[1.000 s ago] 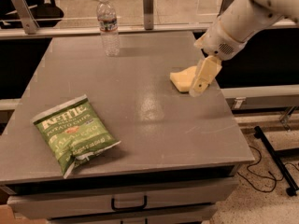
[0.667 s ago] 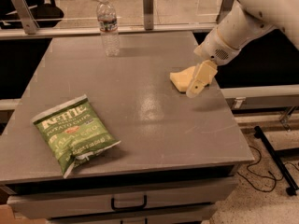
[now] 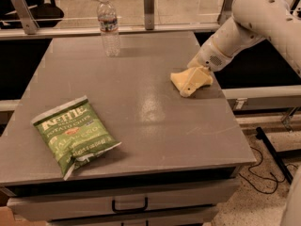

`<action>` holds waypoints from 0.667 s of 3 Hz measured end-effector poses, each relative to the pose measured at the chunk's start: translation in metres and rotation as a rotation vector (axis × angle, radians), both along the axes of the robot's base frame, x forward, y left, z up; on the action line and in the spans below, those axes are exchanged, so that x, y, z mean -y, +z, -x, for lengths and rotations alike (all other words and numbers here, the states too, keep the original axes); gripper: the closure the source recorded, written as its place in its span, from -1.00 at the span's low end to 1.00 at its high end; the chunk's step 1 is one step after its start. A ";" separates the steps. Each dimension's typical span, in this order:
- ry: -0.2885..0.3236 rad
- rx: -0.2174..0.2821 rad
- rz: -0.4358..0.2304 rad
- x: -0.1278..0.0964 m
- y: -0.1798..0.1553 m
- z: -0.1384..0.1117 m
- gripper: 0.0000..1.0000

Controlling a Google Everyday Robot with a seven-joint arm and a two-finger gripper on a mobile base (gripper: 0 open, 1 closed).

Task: Pick sponge

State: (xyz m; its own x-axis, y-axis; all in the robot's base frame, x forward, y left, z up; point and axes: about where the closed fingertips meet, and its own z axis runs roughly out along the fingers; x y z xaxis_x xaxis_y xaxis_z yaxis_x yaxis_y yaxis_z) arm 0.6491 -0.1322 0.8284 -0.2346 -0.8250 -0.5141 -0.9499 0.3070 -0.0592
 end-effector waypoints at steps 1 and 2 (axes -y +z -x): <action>-0.013 -0.001 -0.032 0.002 0.002 0.000 0.07; 0.066 0.043 -0.102 -0.022 0.038 0.018 0.53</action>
Offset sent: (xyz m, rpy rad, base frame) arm -0.0473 0.0570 0.1005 0.2021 -0.1245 0.1881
